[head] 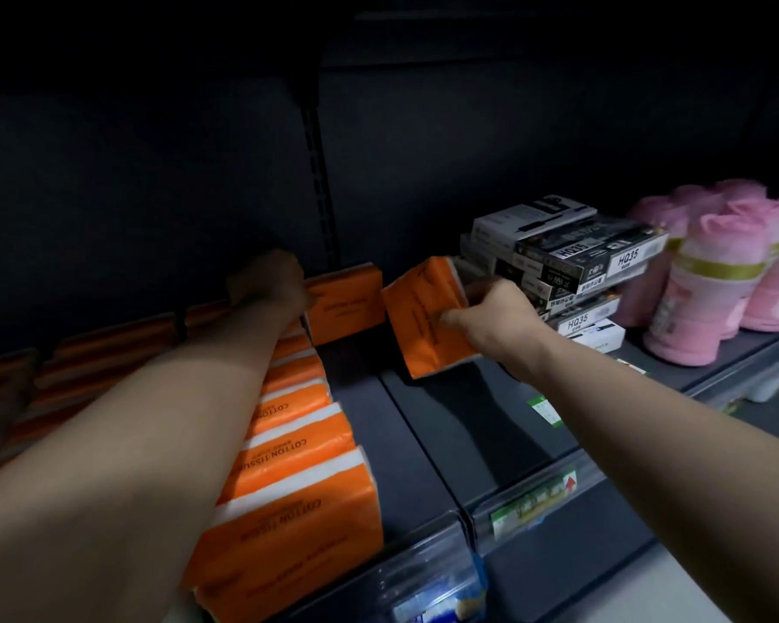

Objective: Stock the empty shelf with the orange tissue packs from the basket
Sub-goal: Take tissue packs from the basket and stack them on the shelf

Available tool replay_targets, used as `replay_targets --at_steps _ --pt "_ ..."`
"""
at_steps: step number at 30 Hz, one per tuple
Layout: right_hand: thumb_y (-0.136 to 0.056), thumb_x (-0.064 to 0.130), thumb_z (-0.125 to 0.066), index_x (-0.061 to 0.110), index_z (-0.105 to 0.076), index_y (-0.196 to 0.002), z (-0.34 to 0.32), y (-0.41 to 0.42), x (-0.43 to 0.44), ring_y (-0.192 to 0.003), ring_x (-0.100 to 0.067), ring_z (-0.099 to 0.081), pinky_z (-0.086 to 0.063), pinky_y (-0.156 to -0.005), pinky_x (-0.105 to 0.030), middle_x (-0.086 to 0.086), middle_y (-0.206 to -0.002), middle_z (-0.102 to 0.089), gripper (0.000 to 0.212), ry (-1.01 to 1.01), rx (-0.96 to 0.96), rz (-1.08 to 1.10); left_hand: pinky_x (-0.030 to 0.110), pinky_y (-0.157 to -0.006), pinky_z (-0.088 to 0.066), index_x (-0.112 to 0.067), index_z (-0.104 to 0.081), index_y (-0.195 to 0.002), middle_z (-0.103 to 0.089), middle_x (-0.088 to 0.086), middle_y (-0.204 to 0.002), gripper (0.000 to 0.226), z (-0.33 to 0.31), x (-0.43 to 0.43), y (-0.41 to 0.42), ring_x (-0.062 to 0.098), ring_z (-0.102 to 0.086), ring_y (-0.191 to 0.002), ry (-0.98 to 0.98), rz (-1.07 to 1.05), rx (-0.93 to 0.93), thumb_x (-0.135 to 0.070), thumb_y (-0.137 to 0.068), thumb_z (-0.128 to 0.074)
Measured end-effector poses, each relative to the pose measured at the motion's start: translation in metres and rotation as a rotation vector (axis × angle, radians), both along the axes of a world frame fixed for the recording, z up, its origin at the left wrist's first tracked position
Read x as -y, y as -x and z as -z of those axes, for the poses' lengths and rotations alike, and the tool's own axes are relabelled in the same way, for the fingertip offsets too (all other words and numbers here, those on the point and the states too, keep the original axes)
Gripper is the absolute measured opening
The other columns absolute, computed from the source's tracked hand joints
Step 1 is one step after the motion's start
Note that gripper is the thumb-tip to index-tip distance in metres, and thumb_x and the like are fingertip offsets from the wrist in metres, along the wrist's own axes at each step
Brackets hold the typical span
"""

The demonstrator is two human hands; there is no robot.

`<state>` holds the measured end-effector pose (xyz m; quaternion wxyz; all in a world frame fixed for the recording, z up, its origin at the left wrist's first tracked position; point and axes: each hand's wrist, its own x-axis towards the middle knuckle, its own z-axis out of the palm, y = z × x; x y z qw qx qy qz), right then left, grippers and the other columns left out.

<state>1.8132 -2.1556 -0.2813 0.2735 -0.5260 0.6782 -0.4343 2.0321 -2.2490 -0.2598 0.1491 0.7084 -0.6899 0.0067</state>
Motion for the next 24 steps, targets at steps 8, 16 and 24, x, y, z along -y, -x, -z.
replay_targets --at_steps 8,16,24 --pt "-0.078 0.0 -0.063 0.01 -0.066 -0.106 0.007 -0.023 0.018 -0.089 -0.025 -0.064 -0.053 -0.077 -0.033 -0.011 -0.097 -0.068 0.03 0.101 -0.036 -0.185 0.042 -0.095 -0.047 -0.011 -0.062 -0.119 -0.059 0.014 -0.126 0.04 -0.001 -0.01 -0.012 0.033 -0.055 -0.115 0.04 0.006 -0.174 -0.031 -0.085 -0.066" --pt "-0.087 0.004 -0.05 0.013 -0.05 -0.133 0.01 -0.045 0.043 -0.118 -0.032 -0.05 -0.036 -0.098 -0.025 -0.018 -0.131 -0.047 0.047 0.033 -0.496 -0.219 0.038 -0.092 -0.049 -0.02 -0.067 -0.105 -0.066 0.004 -0.114 0.022 0.002 -0.045 -0.037 0.023 -0.06 -0.105 0.058 0.11 -0.178 -0.032 -0.09 -0.057" --pt "-0.092 0.014 -0.041 0.023 -0.046 -0.132 0.024 -0.052 0.059 -0.109 -0.034 -0.053 -0.047 -0.094 -0.04 -0.012 -0.125 -0.042 0.041 0.1 -0.579 -0.145 0.034 -0.09 -0.047 -0.021 -0.064 -0.112 -0.061 0.004 -0.12 0.026 0.004 -0.058 -0.048 0.022 -0.057 -0.108 0.034 0.095 -0.157 -0.035 -0.092 -0.056"
